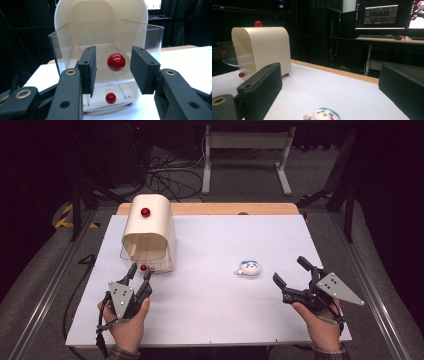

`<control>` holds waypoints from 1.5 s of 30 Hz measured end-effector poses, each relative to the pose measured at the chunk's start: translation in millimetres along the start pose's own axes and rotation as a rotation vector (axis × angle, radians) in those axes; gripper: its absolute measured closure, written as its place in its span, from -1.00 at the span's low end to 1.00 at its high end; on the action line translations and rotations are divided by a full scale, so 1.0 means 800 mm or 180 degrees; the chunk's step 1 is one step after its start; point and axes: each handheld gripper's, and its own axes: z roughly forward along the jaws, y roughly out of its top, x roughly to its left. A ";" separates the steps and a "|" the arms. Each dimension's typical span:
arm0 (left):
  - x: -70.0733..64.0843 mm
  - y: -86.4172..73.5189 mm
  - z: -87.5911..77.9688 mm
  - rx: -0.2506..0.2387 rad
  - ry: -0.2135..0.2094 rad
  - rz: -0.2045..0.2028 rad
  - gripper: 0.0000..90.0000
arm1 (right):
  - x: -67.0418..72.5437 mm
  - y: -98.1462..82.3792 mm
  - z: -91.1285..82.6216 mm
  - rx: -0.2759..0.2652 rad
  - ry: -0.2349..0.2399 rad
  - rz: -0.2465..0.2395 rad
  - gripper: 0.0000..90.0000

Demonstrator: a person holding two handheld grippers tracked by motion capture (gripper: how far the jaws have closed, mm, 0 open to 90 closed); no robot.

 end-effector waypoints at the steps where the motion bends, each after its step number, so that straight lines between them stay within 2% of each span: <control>1: 0.000 0.000 0.000 0.0000 0.0005 -0.0003 0.26 | 0.000 0.000 0.000 -0.0001 0.0002 0.0001 -0.87; 6: 0.000 0.001 -0.001 -0.0017 0.0015 0.0005 0.21 | 0.000 0.000 0.000 0.0008 -0.0004 0.0001 -0.87; 10: 0.003 0.003 -0.002 -0.0038 0.0040 0.0029 -0.11 | 0.000 0.000 0.000 0.0011 -0.0002 0.0015 -0.87; 16: 0.011 0.008 -0.002 -0.0065 0.0037 0.0011 -0.25 | -0.001 -0.001 0.000 0.0005 -0.0007 0.0015 -0.87; 19: 0.013 0.008 -0.002 -0.0066 0.0019 -0.0011 -0.39 | 0.000 -0.001 0.000 0.0012 -0.0004 0.0030 -0.87; 28: 0.031 0.014 -0.003 -0.0114 -0.0011 -0.0070 -0.65 | 0.000 -0.003 0.002 0.0026 0.0002 0.0013 -0.88; 35: 0.040 0.016 -0.003 -0.0125 -0.0048 -0.0081 -0.74 | 0.002 -0.004 0.003 0.0055 0.0024 0.0009 -0.89; 40: 0.045 0.019 -0.004 -0.0159 -0.0028 -0.0019 -0.80 | 0.002 -0.005 0.005 0.0080 0.0043 -0.0007 -0.89; 45: 0.049 0.020 -0.004 -0.0164 -0.0064 -0.0031 -0.82 | 0.004 -0.006 0.007 0.0113 0.0064 -0.0015 -0.90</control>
